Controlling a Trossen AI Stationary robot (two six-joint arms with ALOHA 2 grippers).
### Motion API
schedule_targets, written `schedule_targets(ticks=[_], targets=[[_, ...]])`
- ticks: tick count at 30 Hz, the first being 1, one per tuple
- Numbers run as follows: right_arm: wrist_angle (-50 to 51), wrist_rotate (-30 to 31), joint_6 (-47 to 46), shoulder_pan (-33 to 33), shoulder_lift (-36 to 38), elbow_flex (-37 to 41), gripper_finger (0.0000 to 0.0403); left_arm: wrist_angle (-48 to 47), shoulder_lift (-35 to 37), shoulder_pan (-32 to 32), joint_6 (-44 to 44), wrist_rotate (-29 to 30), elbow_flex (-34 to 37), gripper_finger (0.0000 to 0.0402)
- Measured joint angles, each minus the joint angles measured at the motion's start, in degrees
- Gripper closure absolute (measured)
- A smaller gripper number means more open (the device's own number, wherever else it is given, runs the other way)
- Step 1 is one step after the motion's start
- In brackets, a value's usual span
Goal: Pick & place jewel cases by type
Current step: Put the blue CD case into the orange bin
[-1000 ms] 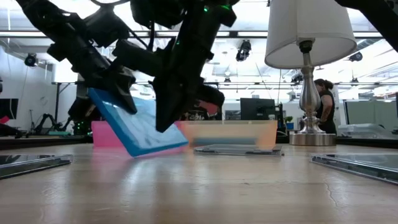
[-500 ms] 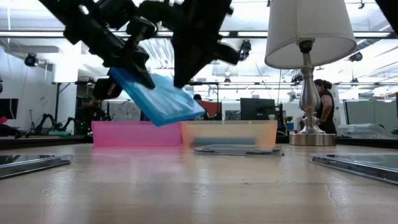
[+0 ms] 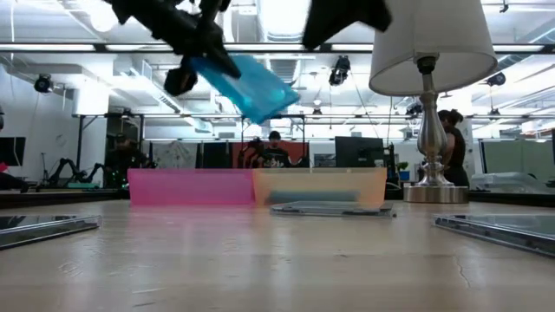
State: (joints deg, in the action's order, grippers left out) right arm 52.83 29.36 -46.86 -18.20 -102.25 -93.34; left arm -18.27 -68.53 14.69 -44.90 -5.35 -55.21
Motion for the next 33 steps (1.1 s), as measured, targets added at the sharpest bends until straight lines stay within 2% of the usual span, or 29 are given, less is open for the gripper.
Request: schedule_targets(ticks=[8,14,21,27,33], targets=[[-7.2,5.2,-0.3,-4.9,15.4,16.5,0.0394,-0.8,0.0,1.6,4.4,5.8,-6.3,0.0401],[-11.3,5.4,0.3,-6.7,24.3,27.6,0.0394,0.1,-2.4,1.5,7.9,13.0,-10.9,0.0401],[-15.9,4.9,2.2,-7.3,31.3,36.1,0.0394,2.5,-11.3,0.8,14.3,14.7,-21.0,0.0401],[-18.0,4.9,8.3,-9.8,36.1,39.5,0.0394,-5.9,-20.4,0.6,24.0,19.4,-34.1,0.0401],[-19.1,5.3,8.7,-12.4,42.0,44.2,0.0394,-15.8,-28.6,0.7,35.2,26.4,-45.1,0.0401]])
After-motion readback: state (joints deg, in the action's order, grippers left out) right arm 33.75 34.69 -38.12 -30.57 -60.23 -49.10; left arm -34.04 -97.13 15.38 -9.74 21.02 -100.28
